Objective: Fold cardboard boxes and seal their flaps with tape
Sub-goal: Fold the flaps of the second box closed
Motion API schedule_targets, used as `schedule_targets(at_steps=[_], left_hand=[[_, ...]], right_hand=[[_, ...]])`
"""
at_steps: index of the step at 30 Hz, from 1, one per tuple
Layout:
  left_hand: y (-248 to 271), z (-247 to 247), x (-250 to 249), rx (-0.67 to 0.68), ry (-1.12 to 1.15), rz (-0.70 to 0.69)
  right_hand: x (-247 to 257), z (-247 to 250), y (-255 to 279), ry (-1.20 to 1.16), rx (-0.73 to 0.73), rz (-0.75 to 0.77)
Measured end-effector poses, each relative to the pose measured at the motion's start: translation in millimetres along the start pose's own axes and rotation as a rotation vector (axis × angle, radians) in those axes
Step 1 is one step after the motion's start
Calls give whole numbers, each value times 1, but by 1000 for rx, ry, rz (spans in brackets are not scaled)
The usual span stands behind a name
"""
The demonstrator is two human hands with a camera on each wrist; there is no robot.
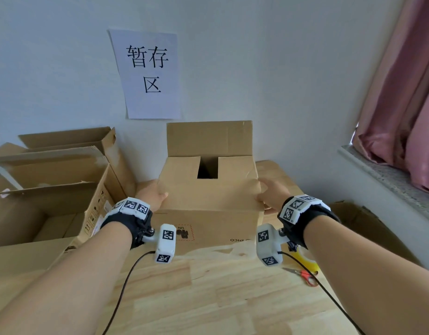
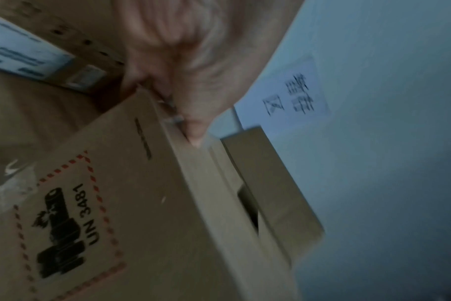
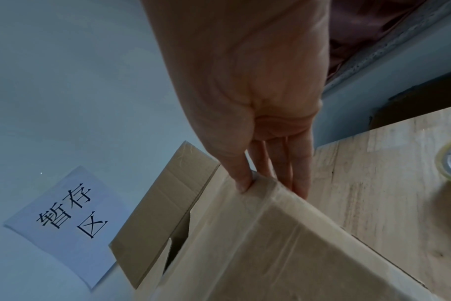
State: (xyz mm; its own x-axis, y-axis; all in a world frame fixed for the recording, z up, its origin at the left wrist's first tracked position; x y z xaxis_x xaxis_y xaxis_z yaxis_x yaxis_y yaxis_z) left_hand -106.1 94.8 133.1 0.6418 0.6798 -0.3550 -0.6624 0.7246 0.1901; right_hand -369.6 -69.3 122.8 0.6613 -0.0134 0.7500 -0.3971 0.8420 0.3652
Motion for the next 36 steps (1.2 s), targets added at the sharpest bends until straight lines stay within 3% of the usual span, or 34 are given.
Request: schedule_targets(at_steps=[3,4,6,9,14,19,23,24,27,29,36], left_hand=[[5,-5,-33,-102,-329,-318],[8,-10,-48,-52,-364,-425],[11,-19,-76,129,-363,-507],[7,-14,-95,317,-438,-513],[-7,5,-94,455,-573,-511],[-16,10,-89,552,-594,-480],[-24,14,-91,611,-658,-479],[-26,17,-94,635,-657,-485],[-31,22,-102,676,-662,-484],[-35,25,-104,685,-678,-488],[-42,32,-107,732,-620,-484]], right_hand=[[0,-1,2,22,7,31],[0,-1,1,37,10,41],[1,0,0,65,8,45],[2,4,-5,58,25,30],[15,15,-16,211,55,15],[57,32,-35,233,-105,-8],[69,39,-78,474,-132,130],[73,42,-84,432,-169,113],[84,40,-94,15,-128,40],[89,38,-108,-80,-140,77],[105,40,-140,-295,-127,-14]])
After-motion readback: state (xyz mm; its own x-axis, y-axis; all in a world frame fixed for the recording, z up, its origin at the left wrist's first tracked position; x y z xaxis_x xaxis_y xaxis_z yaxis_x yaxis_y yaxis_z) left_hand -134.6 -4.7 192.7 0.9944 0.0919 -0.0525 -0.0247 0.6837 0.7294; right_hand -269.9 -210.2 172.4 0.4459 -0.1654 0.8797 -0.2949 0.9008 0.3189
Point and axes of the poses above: each hand's wrist, its own y-axis away from the middle knuckle, its own z-axis out of the back of the hand, x = y × z, the point moved 1 cm from there along -y, towards the middle knuckle, and after that the axes turned 2 degrees about -y, right-handed, at the moved point
